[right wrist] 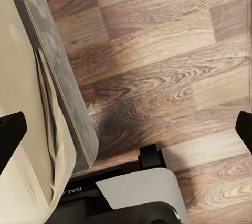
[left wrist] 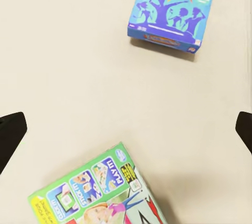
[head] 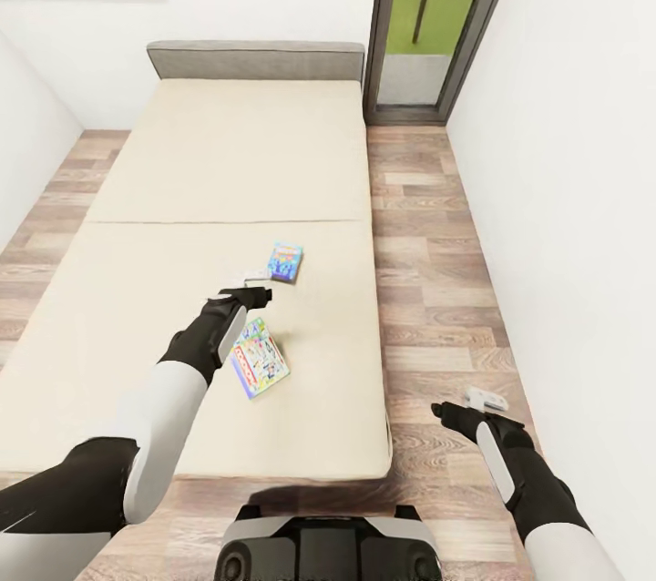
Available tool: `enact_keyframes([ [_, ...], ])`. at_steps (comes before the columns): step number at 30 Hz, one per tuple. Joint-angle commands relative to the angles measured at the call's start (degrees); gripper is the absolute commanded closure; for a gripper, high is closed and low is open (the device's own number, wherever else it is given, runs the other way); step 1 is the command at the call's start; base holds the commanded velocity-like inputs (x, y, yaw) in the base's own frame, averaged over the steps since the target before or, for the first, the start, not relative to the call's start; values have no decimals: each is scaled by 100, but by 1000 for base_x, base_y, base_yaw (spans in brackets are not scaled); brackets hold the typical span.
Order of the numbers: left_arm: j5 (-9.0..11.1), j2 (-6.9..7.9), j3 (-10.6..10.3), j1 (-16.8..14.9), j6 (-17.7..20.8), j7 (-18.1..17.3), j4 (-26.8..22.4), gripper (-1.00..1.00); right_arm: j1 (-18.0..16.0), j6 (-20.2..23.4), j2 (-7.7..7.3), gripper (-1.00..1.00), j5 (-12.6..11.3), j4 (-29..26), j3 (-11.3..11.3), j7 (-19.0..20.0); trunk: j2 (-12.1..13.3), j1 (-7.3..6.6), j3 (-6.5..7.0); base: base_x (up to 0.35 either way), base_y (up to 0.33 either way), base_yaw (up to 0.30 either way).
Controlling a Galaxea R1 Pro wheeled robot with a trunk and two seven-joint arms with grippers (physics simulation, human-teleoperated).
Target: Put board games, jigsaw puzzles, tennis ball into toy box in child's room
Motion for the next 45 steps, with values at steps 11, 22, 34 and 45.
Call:
enact_keyframes([
  [11, 9, -4, -143, -2, 31, 19, -9, -100, -2, 25, -5, -100, -36, -8, -240, -31, -9, 3, -110, 0, 0, 0],
  [22, 0, -1, -160, -2, 31, 19, -9, -100, -2, 21, -5, -100, -32, -8, -259, -31, -9, 3, -213, 0, 0, 0],
  [34, -9, 12, -189, -2, 31, 11, -9, -100, -2, -41, -5, -100, -31, -8, -260, -31, -9, 3, -325, 0, 0, 0],
  [45, -10, 6, -190, -2, 39, 10, -9, -100, -2, -45, -5, -100, -31, -8, -258, -31, -9, 3, -428, 0, 0, 0],
])
